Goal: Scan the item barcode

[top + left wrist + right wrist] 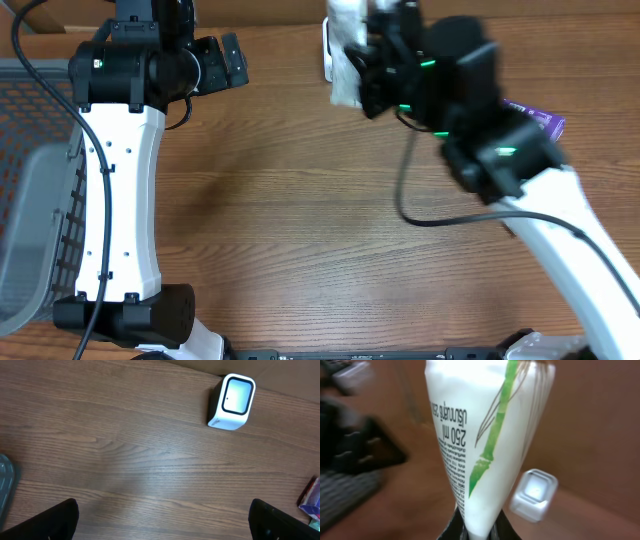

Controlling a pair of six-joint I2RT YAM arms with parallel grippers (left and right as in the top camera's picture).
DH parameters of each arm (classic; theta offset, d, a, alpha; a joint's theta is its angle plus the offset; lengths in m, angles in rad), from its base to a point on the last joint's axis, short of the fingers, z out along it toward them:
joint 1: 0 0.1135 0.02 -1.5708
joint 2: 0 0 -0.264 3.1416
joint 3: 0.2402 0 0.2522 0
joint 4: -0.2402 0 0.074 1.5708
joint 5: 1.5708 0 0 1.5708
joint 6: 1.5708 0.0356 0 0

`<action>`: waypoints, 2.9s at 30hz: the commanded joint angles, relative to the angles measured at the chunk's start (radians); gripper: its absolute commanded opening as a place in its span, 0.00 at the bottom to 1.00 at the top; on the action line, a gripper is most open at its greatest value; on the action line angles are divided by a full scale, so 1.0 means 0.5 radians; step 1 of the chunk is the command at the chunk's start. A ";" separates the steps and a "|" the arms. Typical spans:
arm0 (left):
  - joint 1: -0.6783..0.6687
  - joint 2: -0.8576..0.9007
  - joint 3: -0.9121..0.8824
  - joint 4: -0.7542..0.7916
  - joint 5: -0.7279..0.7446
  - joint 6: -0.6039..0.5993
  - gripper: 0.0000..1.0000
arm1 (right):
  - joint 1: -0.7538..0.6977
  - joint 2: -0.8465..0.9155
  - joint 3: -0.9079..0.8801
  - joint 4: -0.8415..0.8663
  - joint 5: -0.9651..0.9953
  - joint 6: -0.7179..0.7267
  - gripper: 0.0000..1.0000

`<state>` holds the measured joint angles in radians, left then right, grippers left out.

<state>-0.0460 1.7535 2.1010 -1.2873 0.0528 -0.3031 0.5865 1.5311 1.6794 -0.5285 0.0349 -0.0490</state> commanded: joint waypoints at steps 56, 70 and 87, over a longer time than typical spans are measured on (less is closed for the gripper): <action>-0.017 0.002 0.017 0.003 0.014 0.038 0.99 | -0.105 1.641 0.063 2.300 1.667 -2.544 0.04; -0.017 0.002 0.017 0.003 0.014 0.038 1.00 | 0.223 1.098 0.062 0.889 1.541 -2.155 0.04; -0.017 0.002 0.017 0.003 0.014 0.038 0.99 | -0.426 0.189 0.058 -1.020 -0.269 0.790 0.04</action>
<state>-0.0460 1.7535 2.1010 -1.2873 0.0528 -0.3031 0.4786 1.6356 1.6939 -0.9745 0.0284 -0.0952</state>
